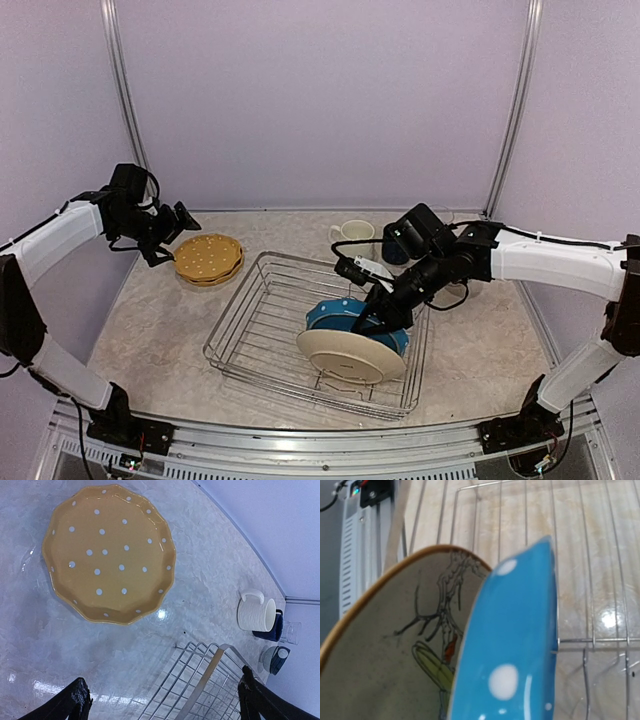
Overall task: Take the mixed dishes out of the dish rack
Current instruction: Grab the plate from the dish rack.
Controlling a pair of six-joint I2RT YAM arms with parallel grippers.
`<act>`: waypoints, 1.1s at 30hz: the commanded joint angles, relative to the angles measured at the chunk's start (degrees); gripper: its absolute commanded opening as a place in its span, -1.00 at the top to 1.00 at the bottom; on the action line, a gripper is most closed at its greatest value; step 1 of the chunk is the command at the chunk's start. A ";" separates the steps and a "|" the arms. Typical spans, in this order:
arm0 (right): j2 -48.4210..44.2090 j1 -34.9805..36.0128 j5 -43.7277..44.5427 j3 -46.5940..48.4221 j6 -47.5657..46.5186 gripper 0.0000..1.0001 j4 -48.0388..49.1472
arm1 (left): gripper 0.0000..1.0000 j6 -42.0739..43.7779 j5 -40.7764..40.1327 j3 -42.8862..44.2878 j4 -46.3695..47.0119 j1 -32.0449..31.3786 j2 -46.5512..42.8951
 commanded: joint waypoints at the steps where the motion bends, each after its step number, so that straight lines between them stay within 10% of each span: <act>1: -1.03 -0.98 -1.47 -0.37 -0.04 0.70 1.56 | -0.98 0.12 0.63 1.13 -0.36 -0.44 0.28; 22: -2.94 -8.15 -18.02 5.10 1.28 1.00 2.73 | -0.98 -0.33 1.71 2.02 -0.64 -0.92 0.22; 33: -7.43 -10.35 -12.45 10.14 0.63 1.00 2.41 | -0.98 0.14 1.72 3.41 -1.76 -1.22 -0.89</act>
